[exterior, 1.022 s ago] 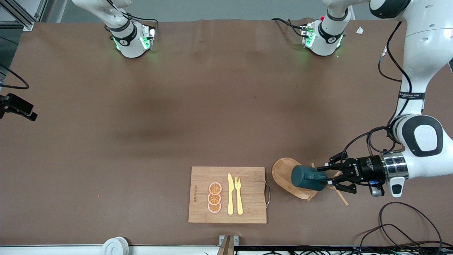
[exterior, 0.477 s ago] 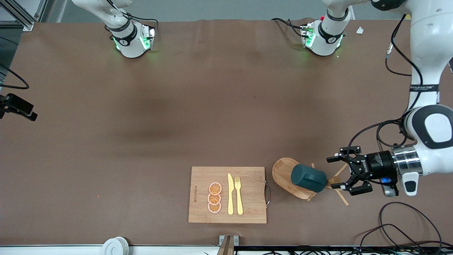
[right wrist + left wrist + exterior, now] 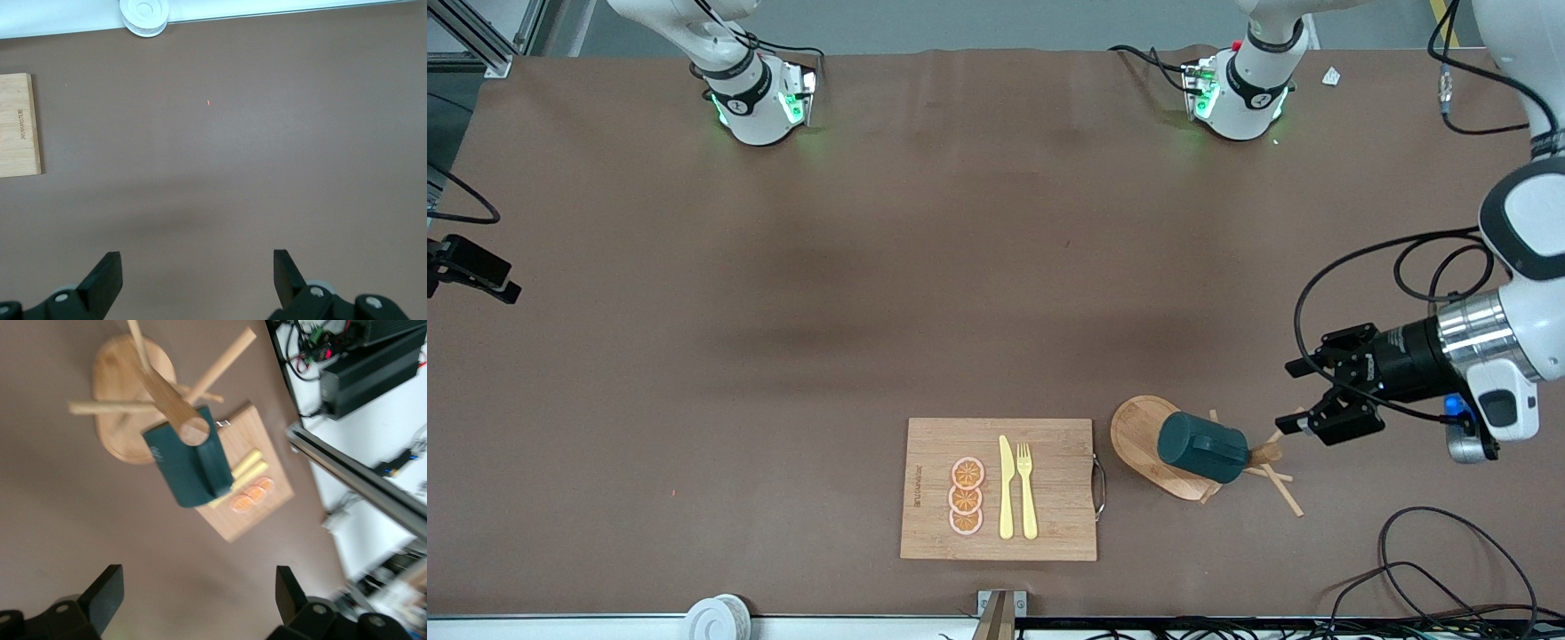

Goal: Pass cup and hang on rack

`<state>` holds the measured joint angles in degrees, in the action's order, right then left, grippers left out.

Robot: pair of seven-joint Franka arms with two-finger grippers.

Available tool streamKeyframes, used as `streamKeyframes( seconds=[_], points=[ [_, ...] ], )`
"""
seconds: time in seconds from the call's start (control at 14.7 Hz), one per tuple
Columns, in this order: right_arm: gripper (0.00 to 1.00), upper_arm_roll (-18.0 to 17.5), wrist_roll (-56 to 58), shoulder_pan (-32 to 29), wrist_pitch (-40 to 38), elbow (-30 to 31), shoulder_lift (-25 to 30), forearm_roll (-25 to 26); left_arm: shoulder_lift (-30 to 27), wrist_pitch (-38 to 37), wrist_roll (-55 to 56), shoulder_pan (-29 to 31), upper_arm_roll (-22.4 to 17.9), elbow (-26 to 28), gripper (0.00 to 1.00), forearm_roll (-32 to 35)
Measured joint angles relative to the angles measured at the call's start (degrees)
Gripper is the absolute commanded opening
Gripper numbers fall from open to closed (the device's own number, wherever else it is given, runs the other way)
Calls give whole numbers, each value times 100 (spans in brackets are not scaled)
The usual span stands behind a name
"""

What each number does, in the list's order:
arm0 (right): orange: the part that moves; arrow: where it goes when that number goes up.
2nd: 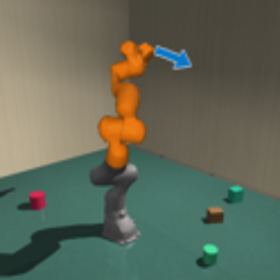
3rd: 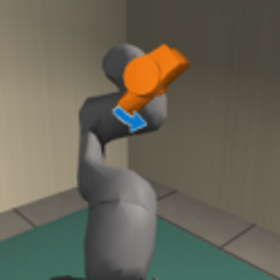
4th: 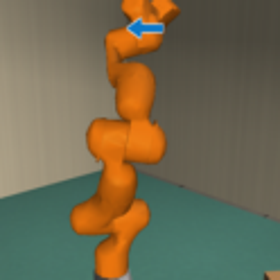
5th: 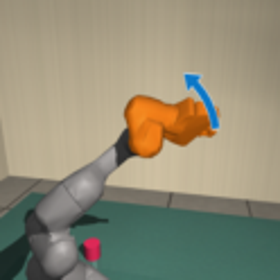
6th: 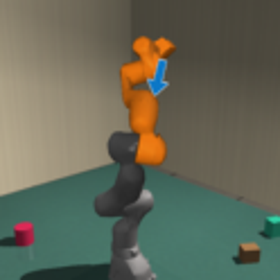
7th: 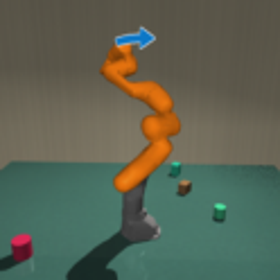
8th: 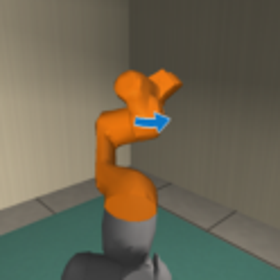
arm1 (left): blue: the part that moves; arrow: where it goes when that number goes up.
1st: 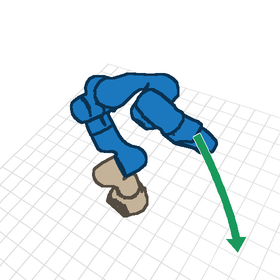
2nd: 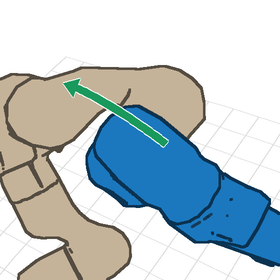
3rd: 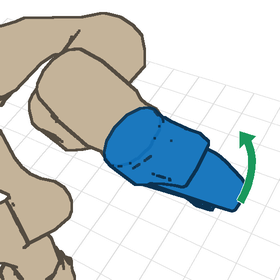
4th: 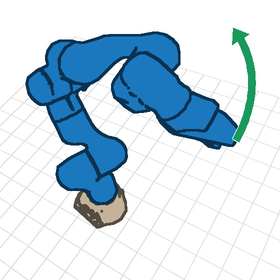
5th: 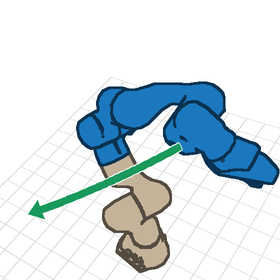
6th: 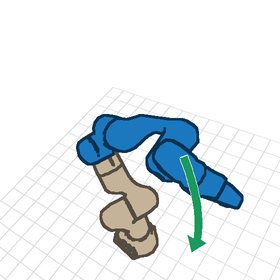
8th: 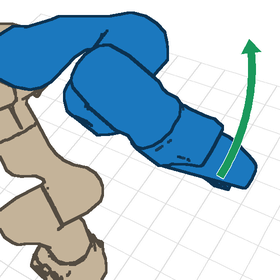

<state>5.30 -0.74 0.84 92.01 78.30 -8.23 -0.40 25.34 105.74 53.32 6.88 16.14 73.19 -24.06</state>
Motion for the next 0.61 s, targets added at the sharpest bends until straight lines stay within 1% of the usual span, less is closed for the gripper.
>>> streamKeyframes(
  seconds=[0.14,0.27,0.34,0.48,0.61],
  points=[
    [100,1,0,-1,2,0,0,0,-185,-225,-94,-10,191,1,100,1076],
    [100,0,1,-2,1,0,0,0,-362,-546,-500,-11,346,2,100,2137],
    [100,1,1,-2,1,0,0,0,-450,-711,-784,-11,387,2,100,2517],
    [100,4,1,-12,2,-1,0,0,-628,-875,-1490,1,395,3,100,2860],
    [100,5,1,-38,4,-1,0,0,-806,-1056,-2090,51,385,4,100,2927]
  ],
)
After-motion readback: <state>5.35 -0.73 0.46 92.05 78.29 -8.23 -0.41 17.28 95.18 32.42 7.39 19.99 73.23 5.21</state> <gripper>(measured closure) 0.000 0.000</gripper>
